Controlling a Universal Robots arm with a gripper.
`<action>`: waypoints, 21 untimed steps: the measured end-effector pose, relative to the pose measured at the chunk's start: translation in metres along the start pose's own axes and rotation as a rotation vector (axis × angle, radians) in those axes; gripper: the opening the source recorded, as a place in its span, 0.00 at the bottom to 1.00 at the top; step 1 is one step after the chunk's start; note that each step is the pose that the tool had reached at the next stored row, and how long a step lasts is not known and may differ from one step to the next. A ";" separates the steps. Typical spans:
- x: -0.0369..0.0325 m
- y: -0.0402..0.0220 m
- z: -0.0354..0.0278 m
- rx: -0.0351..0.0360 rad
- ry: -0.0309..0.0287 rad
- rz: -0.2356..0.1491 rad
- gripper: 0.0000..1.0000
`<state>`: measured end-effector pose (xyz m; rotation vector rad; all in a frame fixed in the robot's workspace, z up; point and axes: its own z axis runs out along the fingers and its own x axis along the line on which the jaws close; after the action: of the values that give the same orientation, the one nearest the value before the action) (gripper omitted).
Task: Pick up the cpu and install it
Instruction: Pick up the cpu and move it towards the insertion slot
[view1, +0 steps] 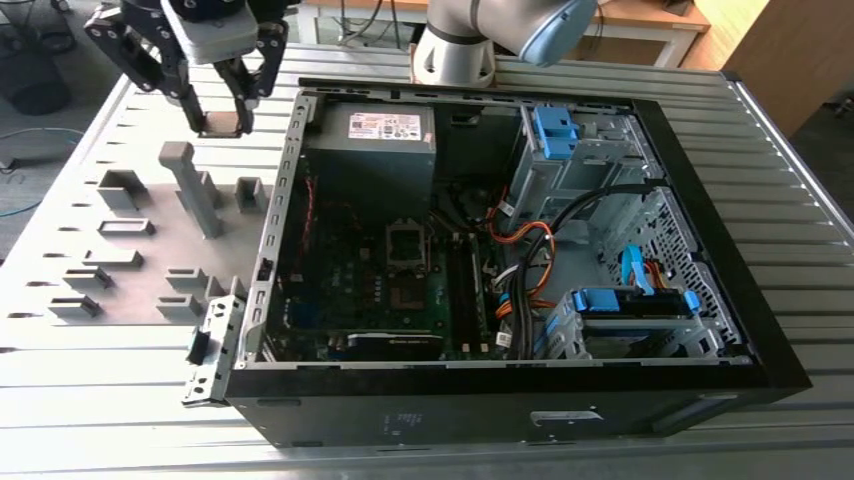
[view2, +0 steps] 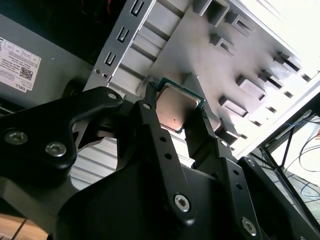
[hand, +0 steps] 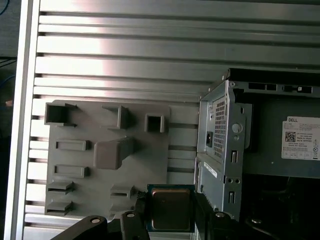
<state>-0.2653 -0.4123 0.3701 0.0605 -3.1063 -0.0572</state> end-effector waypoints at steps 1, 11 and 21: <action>-0.0027 -0.0001 -0.0001 0.0000 0.0002 0.000 0.47; -0.0269 -0.0010 -0.0007 0.0003 0.0016 0.000 0.47; -0.0521 -0.0020 -0.0012 0.0006 0.0030 0.000 0.47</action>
<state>-0.2132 -0.4123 0.3695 0.0604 -3.1033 -0.0562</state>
